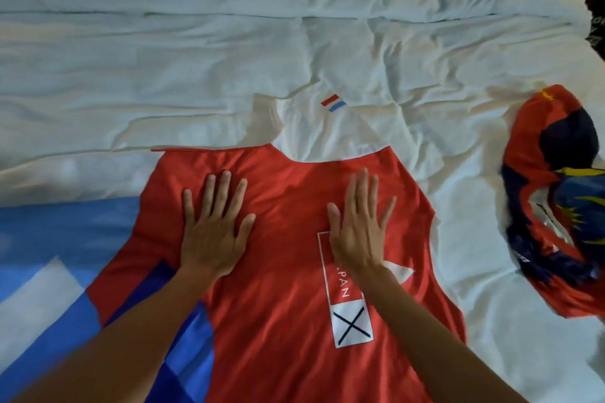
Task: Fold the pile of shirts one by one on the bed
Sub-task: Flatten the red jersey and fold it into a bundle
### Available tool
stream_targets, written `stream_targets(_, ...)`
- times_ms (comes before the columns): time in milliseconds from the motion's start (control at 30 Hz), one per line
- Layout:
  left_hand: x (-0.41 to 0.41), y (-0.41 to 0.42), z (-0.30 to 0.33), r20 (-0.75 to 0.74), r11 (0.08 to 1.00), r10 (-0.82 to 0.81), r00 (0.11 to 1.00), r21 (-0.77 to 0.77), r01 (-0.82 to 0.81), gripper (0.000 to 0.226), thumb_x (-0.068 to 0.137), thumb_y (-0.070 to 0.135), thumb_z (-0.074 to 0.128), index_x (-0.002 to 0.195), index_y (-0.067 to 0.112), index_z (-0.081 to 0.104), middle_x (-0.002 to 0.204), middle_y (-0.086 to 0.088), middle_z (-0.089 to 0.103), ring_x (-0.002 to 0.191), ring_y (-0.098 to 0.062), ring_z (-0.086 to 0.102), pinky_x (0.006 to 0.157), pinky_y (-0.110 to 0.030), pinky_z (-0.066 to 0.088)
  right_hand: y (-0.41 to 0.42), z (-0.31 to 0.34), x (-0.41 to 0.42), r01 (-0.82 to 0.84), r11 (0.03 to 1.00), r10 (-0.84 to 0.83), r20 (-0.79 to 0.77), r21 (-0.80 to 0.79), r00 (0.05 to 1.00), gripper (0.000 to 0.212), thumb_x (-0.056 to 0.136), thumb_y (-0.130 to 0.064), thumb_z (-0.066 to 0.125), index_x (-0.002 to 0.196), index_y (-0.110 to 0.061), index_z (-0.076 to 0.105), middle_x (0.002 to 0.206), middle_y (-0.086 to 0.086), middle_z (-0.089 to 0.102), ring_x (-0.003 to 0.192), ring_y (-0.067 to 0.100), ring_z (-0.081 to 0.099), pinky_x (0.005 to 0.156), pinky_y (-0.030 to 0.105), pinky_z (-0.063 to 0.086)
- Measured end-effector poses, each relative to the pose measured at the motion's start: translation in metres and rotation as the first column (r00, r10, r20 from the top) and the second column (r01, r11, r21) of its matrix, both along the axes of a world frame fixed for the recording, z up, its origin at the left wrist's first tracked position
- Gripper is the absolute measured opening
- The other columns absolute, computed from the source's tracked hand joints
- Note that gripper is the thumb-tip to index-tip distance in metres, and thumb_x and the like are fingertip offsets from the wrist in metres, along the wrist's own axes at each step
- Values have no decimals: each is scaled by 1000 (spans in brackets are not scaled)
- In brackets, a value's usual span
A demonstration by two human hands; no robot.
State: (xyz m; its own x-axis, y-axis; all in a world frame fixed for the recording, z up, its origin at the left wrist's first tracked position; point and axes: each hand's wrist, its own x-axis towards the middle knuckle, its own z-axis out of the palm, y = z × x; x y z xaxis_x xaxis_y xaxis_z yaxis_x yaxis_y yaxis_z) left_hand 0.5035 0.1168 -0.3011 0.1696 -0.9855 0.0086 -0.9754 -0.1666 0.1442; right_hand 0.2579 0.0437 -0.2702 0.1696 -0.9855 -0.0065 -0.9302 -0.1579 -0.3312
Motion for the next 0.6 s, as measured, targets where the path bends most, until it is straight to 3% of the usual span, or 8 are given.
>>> stream_targets(67,1,0,3,-9,1000,-10,1000,-17,10,64,100,53,21,159,27,16,167,-3,8,154,-23,5,120,-60,6,15,9,51,-309,951,310,161,-27,937,62,103,-44,21,158,-16,15,166,-2,1,152,13,-8,122,48,-9)
stream_targets(100,2,1,5,-25,999,-4,1000,-44,2,63,101,52,21,158,27,18,166,-4,11,154,-24,8,120,-59,8,20,9,74,-382,924,379,218,-29,899,61,103,-43,21,158,-17,18,166,-3,4,152,11,-6,122,47,-6)
stream_targets(200,17,-9,10,-63,969,79,995,-231,-91,55,103,39,30,151,16,40,159,-10,33,149,-27,26,118,-60,16,22,-6,116,-338,941,321,279,10,905,60,102,-42,19,156,-16,25,165,-3,11,152,9,-3,123,45,-1)
stream_targets(267,37,-28,15,-69,938,131,989,-314,-146,48,103,32,34,143,11,51,150,-11,48,143,-30,38,117,-61,20,22,-18,125,-315,949,307,207,8,929,60,102,-42,17,155,-16,26,164,-2,13,152,10,-2,123,47,1)
stream_targets(400,84,-64,27,23,973,119,993,-201,-112,41,100,34,37,116,9,65,116,-13,65,116,-35,57,110,-60,28,23,-27,125,-341,940,341,96,-23,935,60,103,-41,16,156,-14,24,165,-2,11,153,14,-2,123,48,2)
stream_targets(500,108,-74,33,59,986,-90,994,-136,97,41,96,35,31,90,10,63,90,-10,64,93,-35,60,86,-49,41,24,-27,126,-328,944,330,74,-34,941,60,103,-40,18,157,-14,22,166,-2,9,153,15,-2,123,47,3)
stream_targets(600,119,-86,40,27,985,-118,993,-126,121,30,100,30,38,93,11,60,91,-9,64,92,-35,61,79,-46,39,25,-29,125,-328,944,330,56,-43,942,60,103,-40,18,157,-15,19,166,-3,7,153,14,-3,123,46,2)
